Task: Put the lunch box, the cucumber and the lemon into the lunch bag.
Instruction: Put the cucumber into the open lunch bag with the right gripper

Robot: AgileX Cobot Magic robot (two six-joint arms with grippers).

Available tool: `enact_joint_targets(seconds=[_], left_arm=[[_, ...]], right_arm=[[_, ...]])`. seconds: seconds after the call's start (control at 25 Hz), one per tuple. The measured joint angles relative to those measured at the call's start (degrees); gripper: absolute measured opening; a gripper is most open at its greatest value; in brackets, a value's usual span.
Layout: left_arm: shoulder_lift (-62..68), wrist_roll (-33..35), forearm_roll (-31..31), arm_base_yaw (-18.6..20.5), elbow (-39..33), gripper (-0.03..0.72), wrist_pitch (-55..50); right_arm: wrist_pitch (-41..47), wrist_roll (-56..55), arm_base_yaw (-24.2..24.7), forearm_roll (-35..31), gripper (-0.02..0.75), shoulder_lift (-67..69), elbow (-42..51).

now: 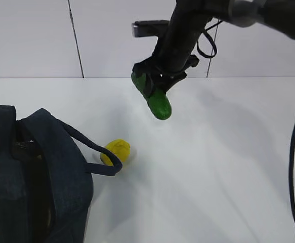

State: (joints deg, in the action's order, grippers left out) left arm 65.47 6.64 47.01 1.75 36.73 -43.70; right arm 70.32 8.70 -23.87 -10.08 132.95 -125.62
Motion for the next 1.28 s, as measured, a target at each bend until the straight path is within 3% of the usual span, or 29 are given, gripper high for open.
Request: enact_joint_targets(seconds=[0.28, 0.48, 0.84, 1.28], left_arm=[[0.0, 0.3, 0.0, 0.0, 0.0, -0.006, 0.0], [0.0, 4.2, 2.2, 0.0, 0.0, -0.006, -0.2], [0.0, 9.9, 4.7, 0.0, 0.0, -0.006, -1.7], [0.0, 18.9, 9.5, 0.0, 0.0, -0.006, -4.9]], right_arm=[[0.6, -2.2, 0.0, -5.5, 0.321, -8.8, -0.1], [0.8, -2.5, 0.0, -12.0, 0.321, -13.9, 1.7], [0.9, 3.8, -0.3, -32.4, 0.32, -21.0, 17.2], [0.8, 5.1, -8.4, -33.5, 0.319, -23.0, 19.2]])
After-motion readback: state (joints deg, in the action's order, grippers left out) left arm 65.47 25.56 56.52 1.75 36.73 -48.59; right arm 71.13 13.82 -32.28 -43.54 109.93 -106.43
